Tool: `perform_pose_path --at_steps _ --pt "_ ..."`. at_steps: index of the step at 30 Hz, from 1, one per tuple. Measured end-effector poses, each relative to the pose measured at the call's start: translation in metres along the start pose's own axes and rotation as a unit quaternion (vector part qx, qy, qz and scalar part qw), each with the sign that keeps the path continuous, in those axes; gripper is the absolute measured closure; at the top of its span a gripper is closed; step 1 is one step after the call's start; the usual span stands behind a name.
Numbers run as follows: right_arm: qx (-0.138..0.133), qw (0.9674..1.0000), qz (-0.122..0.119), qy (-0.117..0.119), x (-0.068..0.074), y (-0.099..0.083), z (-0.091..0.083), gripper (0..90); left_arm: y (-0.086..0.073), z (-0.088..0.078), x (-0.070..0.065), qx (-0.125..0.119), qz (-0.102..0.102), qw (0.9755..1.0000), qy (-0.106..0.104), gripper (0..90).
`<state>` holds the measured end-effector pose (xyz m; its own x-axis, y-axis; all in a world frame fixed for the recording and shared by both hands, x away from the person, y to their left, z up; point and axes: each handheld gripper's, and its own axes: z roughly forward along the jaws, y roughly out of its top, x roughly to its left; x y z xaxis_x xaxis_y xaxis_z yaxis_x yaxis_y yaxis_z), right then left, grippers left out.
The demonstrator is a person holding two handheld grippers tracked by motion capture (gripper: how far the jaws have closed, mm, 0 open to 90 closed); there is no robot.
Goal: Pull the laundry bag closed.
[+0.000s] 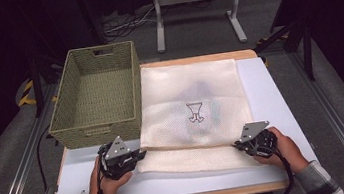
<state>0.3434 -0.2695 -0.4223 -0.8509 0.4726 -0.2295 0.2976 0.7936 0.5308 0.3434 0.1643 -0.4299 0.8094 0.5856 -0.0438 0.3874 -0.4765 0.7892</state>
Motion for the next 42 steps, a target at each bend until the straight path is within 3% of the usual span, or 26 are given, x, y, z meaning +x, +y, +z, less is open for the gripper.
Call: perform_pose_path --at_steps 6,13,21,24,27,37,39,40,41,42 --pt "0.013 0.9996 -0.018 -0.014 0.004 0.007 0.002 87.3 0.0 0.0 0.0 0.003 0.0 1.0 0.002 83.7" --pt "0.013 0.9995 -0.022 -0.017 0.005 0.004 -0.001 87.6 -0.001 0.0 0.002 0.008 -0.009 0.9999 0.003 84.6" --pt "0.027 0.9984 -0.026 -0.043 0.004 -0.002 -0.007 87.6 -0.002 0.0 0.004 0.009 -0.016 0.9998 -0.002 84.8" --pt "0.022 0.9987 -0.015 -0.043 0.003 -0.008 -0.01 87.6 -0.002 0.0 0.004 0.012 -0.013 0.9998 -0.001 84.8" --pt "0.033 0.9976 -0.019 -0.058 0.001 -0.012 -0.013 87.6 -0.003 0.0 0.005 0.011 -0.018 0.9998 0.0 84.8" --pt "0.024 0.9972 0.022 -0.067 -0.011 -0.04 -0.031 87.6 -0.005 0.0 0.006 0.018 -0.02 0.9996 -0.005 84.8" --pt "0.024 0.997 0.028 -0.069 -0.012 -0.044 -0.033 87.6 -0.005 0.0 0.006 0.022 -0.017 0.9996 0.003 84.8" --pt "0.032 0.9958 0.027 -0.081 -0.012 -0.046 -0.034 90.0 -0.005 -0.001 0.007 0.028 -0.015 0.9993 0.019 85.0" --pt "0.065 0.9891 0.021 -0.13 -0.014 -0.05 -0.033 90.0 -0.009 -0.004 0.013 0.02 -0.034 0.9991 0.017 85.0" --pt "0.071 0.9871 0.033 -0.14 -0.019 -0.058 -0.036 90.0 -0.011 -0.007 0.017 0.006 -0.055 0.9985 0.006 85.0"
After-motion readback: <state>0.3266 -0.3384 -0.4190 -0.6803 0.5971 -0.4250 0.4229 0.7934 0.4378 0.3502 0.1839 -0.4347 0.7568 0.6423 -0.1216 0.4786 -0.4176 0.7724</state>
